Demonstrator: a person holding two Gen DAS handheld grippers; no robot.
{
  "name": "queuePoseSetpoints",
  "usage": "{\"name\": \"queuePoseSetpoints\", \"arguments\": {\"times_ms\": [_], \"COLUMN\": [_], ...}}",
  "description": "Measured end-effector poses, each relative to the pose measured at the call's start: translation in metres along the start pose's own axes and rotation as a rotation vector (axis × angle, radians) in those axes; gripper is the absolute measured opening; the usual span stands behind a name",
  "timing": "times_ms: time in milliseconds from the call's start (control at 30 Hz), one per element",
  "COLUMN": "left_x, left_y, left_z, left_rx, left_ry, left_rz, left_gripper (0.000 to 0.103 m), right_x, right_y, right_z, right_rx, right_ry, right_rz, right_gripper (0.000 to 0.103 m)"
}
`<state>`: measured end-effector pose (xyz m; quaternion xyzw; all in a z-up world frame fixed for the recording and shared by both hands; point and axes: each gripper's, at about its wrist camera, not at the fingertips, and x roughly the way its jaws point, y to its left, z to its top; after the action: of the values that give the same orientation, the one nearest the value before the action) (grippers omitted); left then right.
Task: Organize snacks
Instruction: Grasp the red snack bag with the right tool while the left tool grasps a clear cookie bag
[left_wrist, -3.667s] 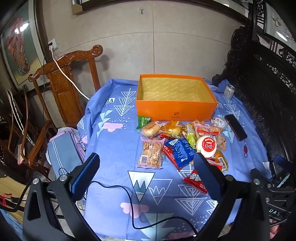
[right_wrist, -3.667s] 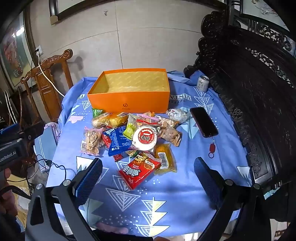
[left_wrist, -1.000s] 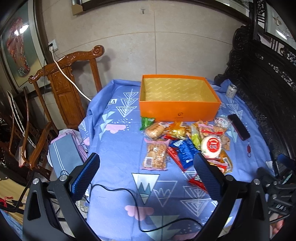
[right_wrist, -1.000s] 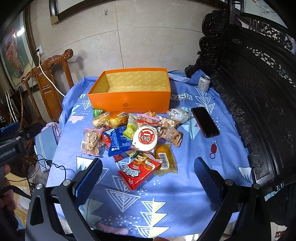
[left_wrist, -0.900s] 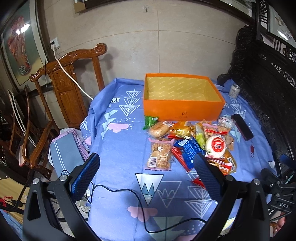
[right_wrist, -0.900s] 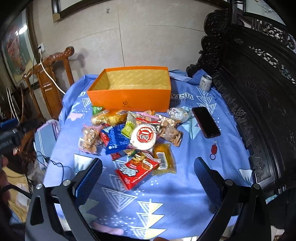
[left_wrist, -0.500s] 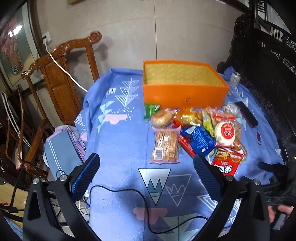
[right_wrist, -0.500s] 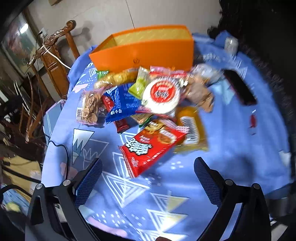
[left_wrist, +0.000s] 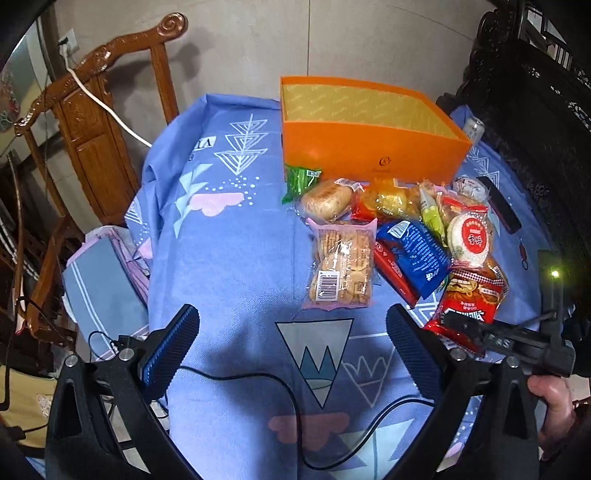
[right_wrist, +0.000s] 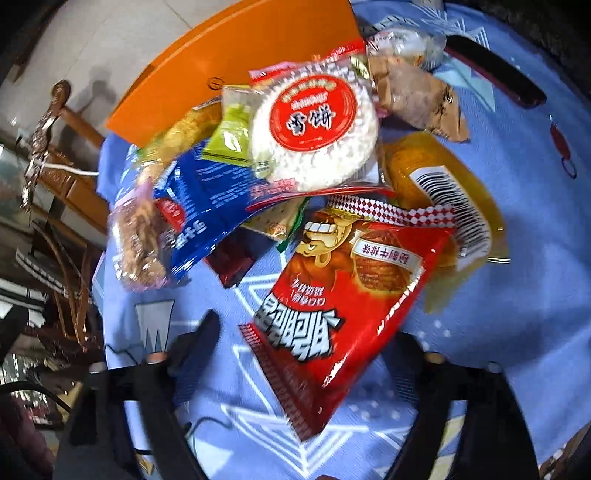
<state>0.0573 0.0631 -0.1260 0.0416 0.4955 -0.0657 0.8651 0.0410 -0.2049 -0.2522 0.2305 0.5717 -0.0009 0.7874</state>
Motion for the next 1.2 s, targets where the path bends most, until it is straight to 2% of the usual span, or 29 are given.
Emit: {"name": "queuePoseSetpoints", "arguments": {"times_ms": [67,200,367,467,600,800,833,867,900,967,1067,1200], "left_x": [0.012,0.037,0.08,0.099,0.114,0.131,0.133,0.135,0.139,0.144,0.14,0.129], "left_y": [-0.001,-0.01,-0.035,-0.047,-0.051,-0.056,-0.055,-0.053,-0.05,-0.046,-0.041,-0.034], "left_z": [0.003,0.008,0.013,0.016,0.021,0.026,0.025,0.025,0.025,0.023,0.019,0.016], "left_rx": [0.011,0.026,0.069,0.095,0.067,0.062,0.052,0.042,0.029,0.005,0.006,-0.038], "left_ry": [0.007,0.017,0.027,0.025,0.043,0.022,0.011,0.006,0.018,0.042,0.019,0.016], "left_rz": [-0.016,-0.032,-0.069,-0.048,-0.055,-0.04,-0.043,-0.05,-0.075,-0.112,-0.119,-0.135], "left_gripper": [0.099,0.099,0.099,0.099,0.099,0.098,0.096,0.082,0.058,0.053,0.048,0.047], "right_x": [0.001,-0.013,-0.037,-0.051,-0.068,-0.088,-0.089,-0.09,-0.09,-0.091,-0.094,-0.101], "right_y": [-0.001,0.007,0.016,0.011,0.008,0.005,0.005,0.005,0.005,0.006,0.006,0.006], "right_z": [0.001,0.001,-0.006,-0.004,-0.004,-0.005,-0.005,-0.005,-0.005,-0.005,-0.004,0.0], "right_rx": [0.026,-0.015,-0.102,-0.102,-0.127,-0.153,-0.153,-0.156,-0.16,-0.166,-0.164,-0.167], "right_ry": [0.002,0.01,0.006,-0.002,-0.034,-0.081,-0.084,-0.086,-0.085,-0.087,-0.099,-0.122], "right_rz": [0.038,0.03,0.015,0.033,0.039,0.05,0.045,0.039,0.034,0.03,0.035,0.051], "right_gripper": [0.038,0.024,0.022,0.022,0.022,0.022,0.022,0.022,0.022,0.022,0.022,0.022]}}
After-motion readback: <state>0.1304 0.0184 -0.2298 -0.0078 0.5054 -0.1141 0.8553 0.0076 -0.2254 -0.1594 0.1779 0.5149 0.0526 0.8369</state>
